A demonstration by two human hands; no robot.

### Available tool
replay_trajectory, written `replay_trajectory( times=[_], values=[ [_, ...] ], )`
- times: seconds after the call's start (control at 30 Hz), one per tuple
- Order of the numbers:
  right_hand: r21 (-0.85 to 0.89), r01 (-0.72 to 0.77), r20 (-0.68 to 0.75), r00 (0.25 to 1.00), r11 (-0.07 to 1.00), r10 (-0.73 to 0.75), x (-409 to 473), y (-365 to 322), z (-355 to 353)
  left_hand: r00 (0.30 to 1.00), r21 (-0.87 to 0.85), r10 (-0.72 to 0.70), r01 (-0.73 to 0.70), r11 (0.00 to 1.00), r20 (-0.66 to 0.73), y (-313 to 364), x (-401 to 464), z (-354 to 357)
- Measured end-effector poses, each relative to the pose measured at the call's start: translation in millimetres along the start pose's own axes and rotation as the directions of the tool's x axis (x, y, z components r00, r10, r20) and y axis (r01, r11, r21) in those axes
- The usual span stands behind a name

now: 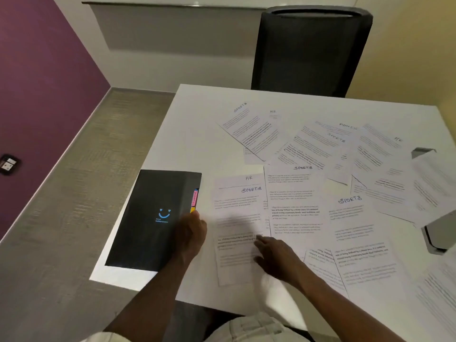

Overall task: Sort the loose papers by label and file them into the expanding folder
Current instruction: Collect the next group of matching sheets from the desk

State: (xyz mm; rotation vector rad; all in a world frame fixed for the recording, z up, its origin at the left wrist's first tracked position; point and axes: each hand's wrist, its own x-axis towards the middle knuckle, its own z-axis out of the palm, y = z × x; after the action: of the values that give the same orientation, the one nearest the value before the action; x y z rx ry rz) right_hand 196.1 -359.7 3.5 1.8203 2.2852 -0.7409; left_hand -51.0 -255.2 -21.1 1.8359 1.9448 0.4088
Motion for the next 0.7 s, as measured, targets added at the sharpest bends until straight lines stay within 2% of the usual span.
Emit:
replay_trajectory(
  times=[0.07,0.17,0.2,0.27,0.33,0.4,0.47,0.5,0.6,0.7],
  values=[
    [-0.012,0.003,-0.099,0.995,1.0,-0.004,9.4,3.2,-7.0,0.999,0.001,-0.046,0.046,0.999,-0.009,25.2,8.7,1.7],
    [-0.029,-0.009,-0.101,0.995,1.0,0.006,27.9,13.3,-14.3,0.988,-0.06,0.101,-0.109,0.992,-0.12,44.6,28.6,17.8],
    [-0.04,-0.008,-0.077,0.997,0.999,0.005,34.0,18.2,-15.8,0.991,-0.067,0.101,-0.108,0.992,-0.093,48.1,40.3,22.2],
    [-0.101,0.004,-0.007,1.0,0.995,-0.005,42.7,29.8,-17.2,0.996,-0.095,0.035,-0.027,0.995,0.078,56.5,59.5,28.5],
    [-0.143,0.015,0.058,0.998,0.99,-0.007,45.0,39.4,-15.4,0.982,-0.099,0.088,-0.072,0.992,0.169,58.3,77.4,36.7],
    [-0.163,0.022,0.058,0.998,0.986,-0.013,45.9,47.3,-6.8,0.952,-0.033,0.146,-0.143,0.989,0.27,67.0,91.1,37.9],
    [-0.161,0.016,0.05,0.999,0.987,-0.008,45.5,50.6,3.3,0.9,0.049,0.112,-0.146,0.988,0.422,71.9,110.5,46.8],
    [-0.168,0.017,0.04,0.999,0.986,-0.011,45.2,51.2,7.8,0.871,0.15,0.083,-0.176,0.973,0.485,73.9,119.4,50.4],
    [-0.255,0.02,0.023,1.0,0.967,-0.015,48.5,53.0,15.0,0.869,0.35,0.027,-0.227,0.909,0.494,80.4,143.6,56.2],
    [-0.298,0.005,0.027,1.0,0.955,0.003,53.9,55.4,22.6,0.856,0.312,0.03,-0.22,0.924,0.516,84.4,159.1,57.4]
  ],
)
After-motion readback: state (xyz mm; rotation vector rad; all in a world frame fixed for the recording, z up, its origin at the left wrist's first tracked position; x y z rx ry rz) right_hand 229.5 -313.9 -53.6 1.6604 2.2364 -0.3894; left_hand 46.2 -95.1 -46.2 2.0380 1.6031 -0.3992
